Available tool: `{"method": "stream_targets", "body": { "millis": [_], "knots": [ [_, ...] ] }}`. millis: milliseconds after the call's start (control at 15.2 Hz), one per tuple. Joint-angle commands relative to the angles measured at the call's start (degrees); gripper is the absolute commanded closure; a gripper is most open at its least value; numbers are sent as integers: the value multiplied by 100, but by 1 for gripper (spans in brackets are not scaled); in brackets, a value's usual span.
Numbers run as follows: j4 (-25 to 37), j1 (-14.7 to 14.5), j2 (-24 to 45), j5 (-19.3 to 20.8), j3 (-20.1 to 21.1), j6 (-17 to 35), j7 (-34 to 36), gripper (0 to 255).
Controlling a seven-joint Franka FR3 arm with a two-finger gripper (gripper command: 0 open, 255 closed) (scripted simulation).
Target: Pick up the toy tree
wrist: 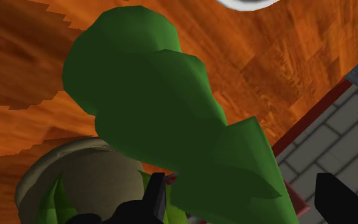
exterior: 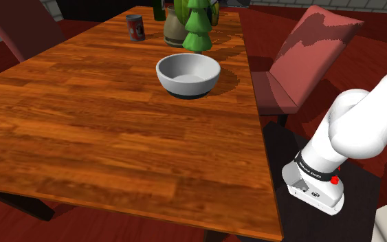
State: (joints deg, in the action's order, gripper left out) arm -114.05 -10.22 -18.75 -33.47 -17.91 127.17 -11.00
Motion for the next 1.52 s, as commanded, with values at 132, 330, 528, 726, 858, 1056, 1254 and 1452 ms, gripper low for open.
{"method": "stream_targets", "body": {
  "millis": [132, 330, 528, 726, 858, 1056, 1254, 1452],
  "knots": [
    [-141, -7, -30, -35, 3, 104, -67, 255],
    [-146, -7, -35, -33, 6, 106, -64, 255],
    [-142, -7, -32, -33, 6, 106, -62, 255],
    [-146, -6, -30, -38, -1, 107, -75, 255],
    [11, 4, -14, 11, 4, -16, 16, 255],
    [256, 17, 20, 78, 7, -203, 146, 255],
    [514, 26, 65, 136, 5, -394, 271, 255],
    [785, 32, 121, 186, -1, -589, 390, 255]
  ]
}}
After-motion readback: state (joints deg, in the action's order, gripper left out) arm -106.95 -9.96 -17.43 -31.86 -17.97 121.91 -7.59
